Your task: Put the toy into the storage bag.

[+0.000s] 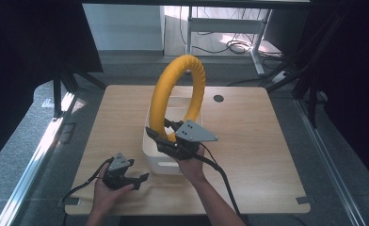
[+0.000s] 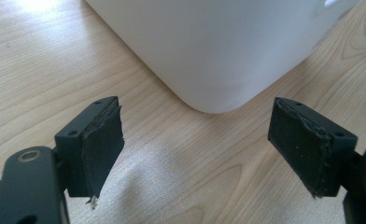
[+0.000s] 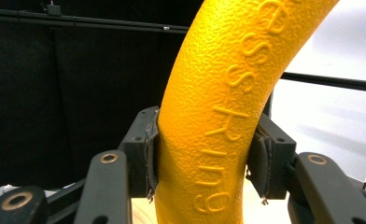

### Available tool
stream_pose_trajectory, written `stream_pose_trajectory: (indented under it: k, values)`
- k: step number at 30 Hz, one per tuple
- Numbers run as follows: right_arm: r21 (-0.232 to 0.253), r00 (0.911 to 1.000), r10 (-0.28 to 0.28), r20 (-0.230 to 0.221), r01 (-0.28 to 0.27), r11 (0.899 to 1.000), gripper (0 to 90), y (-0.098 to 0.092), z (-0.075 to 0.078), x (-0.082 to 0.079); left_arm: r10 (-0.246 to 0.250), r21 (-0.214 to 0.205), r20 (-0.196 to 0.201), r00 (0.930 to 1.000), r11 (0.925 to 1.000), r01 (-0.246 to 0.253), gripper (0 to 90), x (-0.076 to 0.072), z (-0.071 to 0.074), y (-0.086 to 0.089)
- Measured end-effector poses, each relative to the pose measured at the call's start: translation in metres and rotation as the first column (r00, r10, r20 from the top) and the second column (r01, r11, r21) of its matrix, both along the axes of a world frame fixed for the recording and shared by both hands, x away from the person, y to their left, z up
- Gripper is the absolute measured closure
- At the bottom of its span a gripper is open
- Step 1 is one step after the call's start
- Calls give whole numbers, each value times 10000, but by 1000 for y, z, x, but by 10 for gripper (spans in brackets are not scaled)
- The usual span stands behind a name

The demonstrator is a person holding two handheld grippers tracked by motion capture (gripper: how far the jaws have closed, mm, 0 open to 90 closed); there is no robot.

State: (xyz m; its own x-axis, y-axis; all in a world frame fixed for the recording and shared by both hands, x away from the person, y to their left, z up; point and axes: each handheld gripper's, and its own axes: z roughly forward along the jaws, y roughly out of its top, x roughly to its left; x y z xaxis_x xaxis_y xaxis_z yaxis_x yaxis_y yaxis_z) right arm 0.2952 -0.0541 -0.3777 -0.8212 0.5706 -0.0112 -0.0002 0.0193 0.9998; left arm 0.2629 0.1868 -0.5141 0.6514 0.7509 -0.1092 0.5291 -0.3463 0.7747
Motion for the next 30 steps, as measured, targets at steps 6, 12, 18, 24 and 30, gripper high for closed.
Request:
stream_pose_trajectory:
  k: [6,12,18,24,30]
  values:
    - [-47,10000,-35,-46,34,10000,501,5,-5,-1,-1,4,12,10000,10000,1,182,0,0,0]
    - [-130,9999,55,-125,-57,9999,501,10,-10,-1,-4,8,6,10000,10000,4,182,0,0,0]
    - [-120,9998,18,-216,-20,9999,500,12,-14,1,-10,17,3,10000,10000,10,182,0,0,0]
    - [-99,9992,-109,-382,106,9999,500,13,-18,2,-14,16,11,10000,10000,14,182,0,0,0]
    - [-132,9990,-211,-401,206,9997,499,13,-22,3,-25,27,-6,10000,10000,25,182,0,0,0]
